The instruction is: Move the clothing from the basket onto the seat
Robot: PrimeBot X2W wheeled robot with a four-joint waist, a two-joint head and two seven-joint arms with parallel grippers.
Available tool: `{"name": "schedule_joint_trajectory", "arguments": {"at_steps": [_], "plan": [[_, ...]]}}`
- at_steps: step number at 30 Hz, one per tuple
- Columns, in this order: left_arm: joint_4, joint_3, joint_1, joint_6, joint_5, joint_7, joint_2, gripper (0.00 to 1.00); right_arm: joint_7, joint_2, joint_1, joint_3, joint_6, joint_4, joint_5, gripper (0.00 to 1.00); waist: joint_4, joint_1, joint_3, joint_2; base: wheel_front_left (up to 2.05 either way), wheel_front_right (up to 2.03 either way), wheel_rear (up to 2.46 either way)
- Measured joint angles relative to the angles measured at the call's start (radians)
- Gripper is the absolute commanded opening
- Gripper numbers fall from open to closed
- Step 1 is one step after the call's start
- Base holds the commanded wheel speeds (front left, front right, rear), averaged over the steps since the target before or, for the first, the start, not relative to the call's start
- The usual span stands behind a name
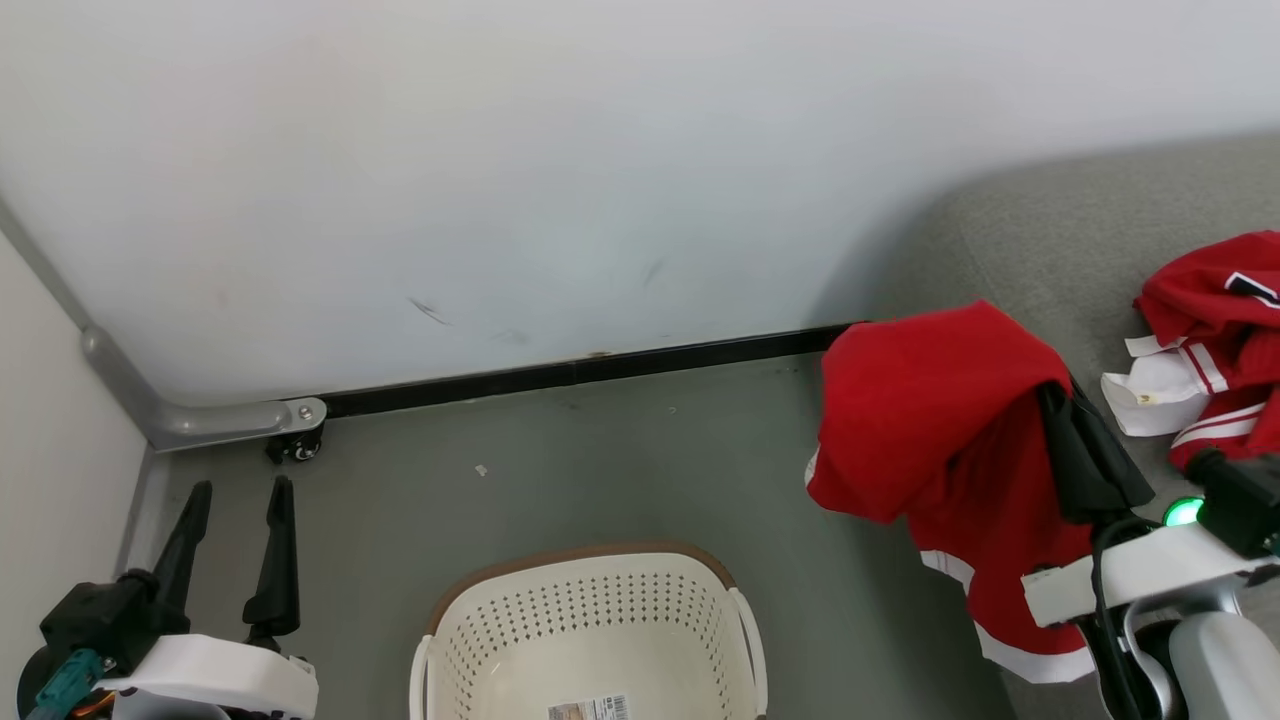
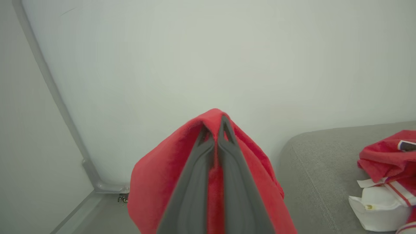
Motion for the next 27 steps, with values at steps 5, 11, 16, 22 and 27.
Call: {"name": "schedule_joint_trajectory", "arguments": {"at_steps": [5, 11, 16, 22, 27], "plan": [[-0.007, -0.012, -0.012, -0.012, 0.004, 0.000, 0.000, 1.00, 0.000, 0.015, 0.023, -0.039, 0.000, -0.027, 0.000, 0.00, -0.024, 0.0000, 0.004, 0.0000, 0.00, 0.00, 0.00], [-0.012, -0.026, -0.028, -0.024, 0.010, 0.000, 0.000, 1.00, 0.000, 0.023, 0.036, -0.077, 0.000, -0.057, -0.002, 0.00, -0.060, 0.0000, 0.010, 0.0000, 0.00, 0.00, 0.00], [-0.014, -0.033, -0.040, -0.025, 0.016, 0.000, 0.001, 1.00, 0.000, 0.030, 0.059, -0.094, 0.000, -0.069, -0.005, 0.00, -0.087, 0.0000, 0.014, 0.0000, 0.00, 0.00, 0.00], [-0.014, -0.040, -0.043, -0.034, 0.018, 0.001, 0.004, 1.00, 0.000, 0.039, 0.062, -0.117, 0.000, -0.091, -0.013, 0.00, -0.134, 0.0000, 0.023, 0.0000, 0.00, 0.00, 0.00], [-0.014, -0.041, -0.048, -0.034, 0.018, 0.002, 0.006, 1.00, 0.000, 0.048, 0.067, -0.124, 0.000, -0.106, -0.013, 0.00, -0.176, 0.0000, 0.032, 0.0000, 0.00, 0.00, 0.00]]}}
